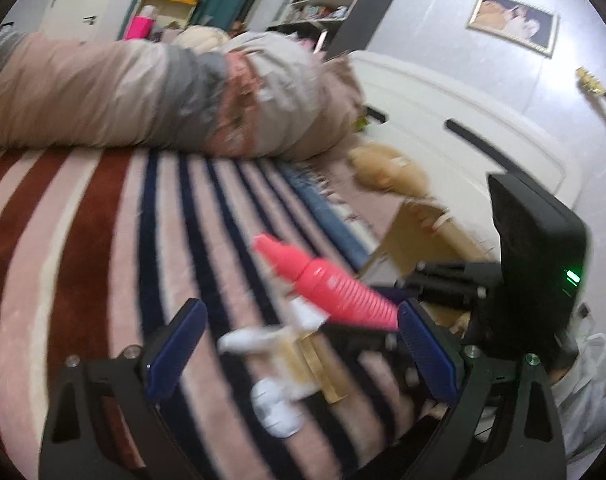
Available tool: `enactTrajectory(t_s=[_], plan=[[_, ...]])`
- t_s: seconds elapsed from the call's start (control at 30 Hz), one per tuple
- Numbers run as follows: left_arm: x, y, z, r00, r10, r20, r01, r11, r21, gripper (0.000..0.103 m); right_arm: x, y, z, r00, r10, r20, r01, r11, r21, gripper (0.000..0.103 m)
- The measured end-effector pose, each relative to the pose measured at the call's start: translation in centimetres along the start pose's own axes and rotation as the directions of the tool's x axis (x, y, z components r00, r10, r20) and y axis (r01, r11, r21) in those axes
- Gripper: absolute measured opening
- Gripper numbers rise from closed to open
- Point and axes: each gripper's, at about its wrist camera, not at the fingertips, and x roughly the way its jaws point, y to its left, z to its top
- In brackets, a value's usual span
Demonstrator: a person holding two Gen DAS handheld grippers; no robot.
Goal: Organize rigid objects
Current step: 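Carry the pink bottle into the box and release it from the right gripper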
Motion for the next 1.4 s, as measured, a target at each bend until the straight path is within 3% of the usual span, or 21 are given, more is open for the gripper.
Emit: enactTrajectory(t_s=[0.17,0.23,0.43,0.67,0.9,1.1,1.27,1.4], plan=[[0.5,-3.0,3.2,0.993,-0.113,0.025,0.114,0.993,-0.021,0.069,-5.1,0.3,0.2,0.99,0.088,0.114,-0.089,0.996,0.007,0.026],[0.7,-4.7,4.2,0.993,-0.113,0.031,0.113,0.994,-0.004,0.049,-7.1,-0.4,0.0,0.98,0.111,0.163,-0.115,0.993,0.015,0.026],[1.8,-10.8,6.3,0.991,-0.121,0.061,0.114,0.988,0.102,0.038,-10.9,-4.1,-1.8,0.969,0.09,0.228,-0.109,0.991,0.071,0.026],[6.1,-19.3,8.3,0.99,-0.143,0.018,0.133,0.956,0.262,0.03,-14.5,-10.5,-5.9,0.955,0.045,0.293,-0.107,0.974,0.199,0.026],[13.2,-25.3,7.9,0.985,-0.127,-0.118,0.16,0.924,0.346,0.024,-14.8,-16.1,-10.3,0.97,-0.019,0.242,-0.062,0.945,0.321,0.026],[17.9,-25.9,6.2,0.968,-0.088,-0.236,0.166,0.927,0.336,0.024,-12.1,-19.1,-12.9,0.993,-0.042,0.11,-0.005,0.919,0.395,0.028],[20.4,-25.3,5.3,0.949,-0.044,-0.311,0.147,0.938,0.315,0.025,-11.2,-19.9,-14.5,0.995,-0.084,0.048,0.056,0.903,0.426,0.028],[20.3,-24.8,5.3,0.943,-0.048,-0.329,0.155,0.939,0.306,0.04,-11.2,-20.2,-14.8,0.995,-0.091,0.038,0.065,0.896,0.44,0.043]])
